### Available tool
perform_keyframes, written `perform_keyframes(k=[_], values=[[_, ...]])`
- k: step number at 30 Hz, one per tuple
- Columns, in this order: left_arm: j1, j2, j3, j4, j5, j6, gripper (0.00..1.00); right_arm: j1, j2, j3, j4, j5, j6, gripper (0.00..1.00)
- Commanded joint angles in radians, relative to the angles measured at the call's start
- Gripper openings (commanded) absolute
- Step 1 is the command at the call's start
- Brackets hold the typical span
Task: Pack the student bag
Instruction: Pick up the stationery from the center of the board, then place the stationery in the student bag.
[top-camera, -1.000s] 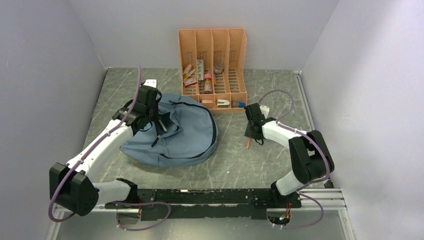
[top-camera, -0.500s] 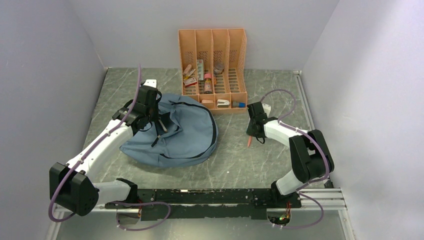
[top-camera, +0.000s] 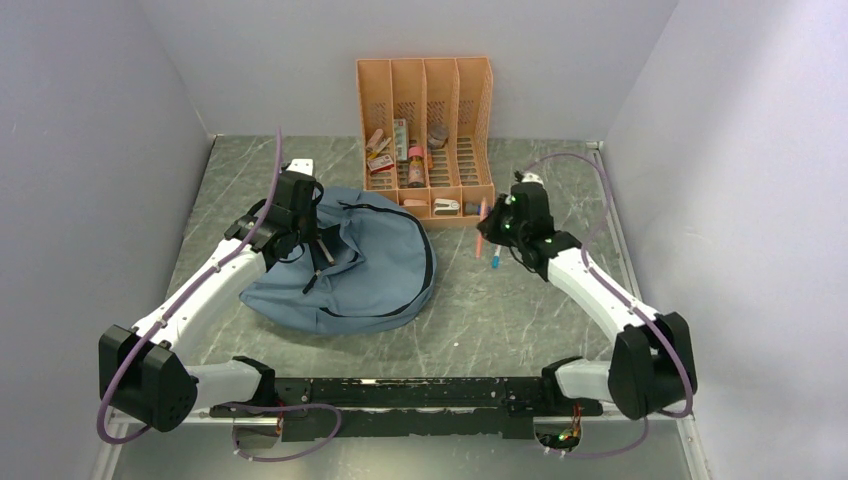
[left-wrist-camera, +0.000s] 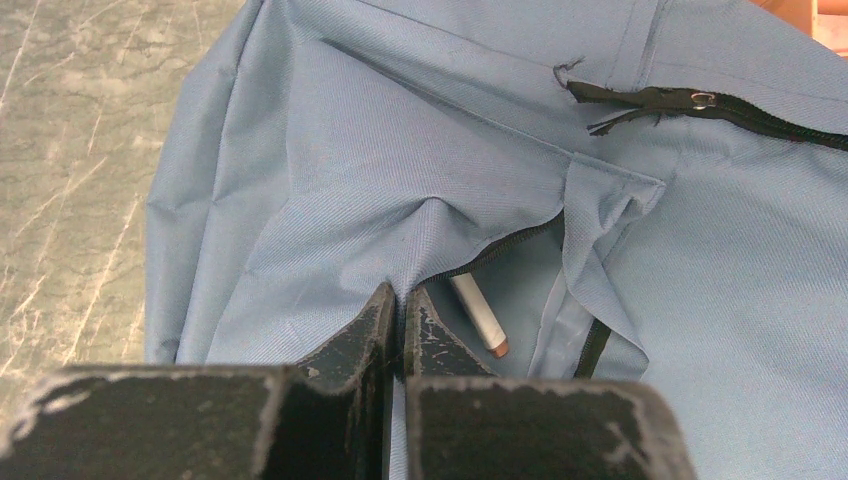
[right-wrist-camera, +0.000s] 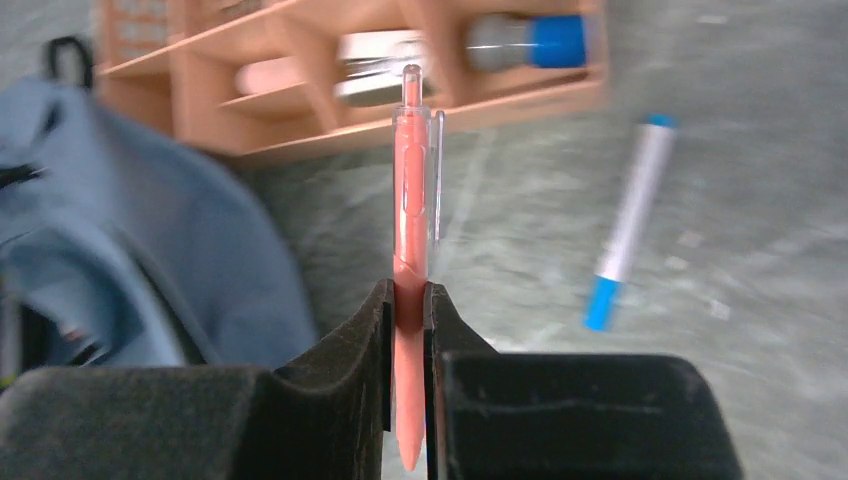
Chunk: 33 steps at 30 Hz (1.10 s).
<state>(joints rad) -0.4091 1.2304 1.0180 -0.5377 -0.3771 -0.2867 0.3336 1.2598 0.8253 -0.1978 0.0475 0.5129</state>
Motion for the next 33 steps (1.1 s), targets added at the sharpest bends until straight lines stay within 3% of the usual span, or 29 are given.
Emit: perform_keyframes(k=[1, 7, 16, 22, 33], values=[[0.009, -0.014, 0.018, 0.054, -0.009, 0.004, 0.05, 0.094, 0.081, 0.062, 0.125, -0.254, 0.036, 0.0], [0.009, -0.016, 0.017, 0.055, -0.01, 0.004, 0.05, 0.28, 0.236, 0.195, 0.271, -0.434, 0.079, 0.0], [0.009, -0.02, 0.017, 0.053, -0.013, -0.002, 0.05, 0.399, 0.478, 0.356, 0.36, -0.553, 0.218, 0.0], [0.009, -0.02, 0.019, 0.047, -0.031, -0.007, 0.05, 0.462, 0.633, 0.511, 0.259, -0.581, 0.261, 0.0], [0.009, -0.023, 0.019, 0.05, -0.019, -0.005, 0.05, 0.49, 0.762, 0.669, 0.076, -0.574, 0.224, 0.0]])
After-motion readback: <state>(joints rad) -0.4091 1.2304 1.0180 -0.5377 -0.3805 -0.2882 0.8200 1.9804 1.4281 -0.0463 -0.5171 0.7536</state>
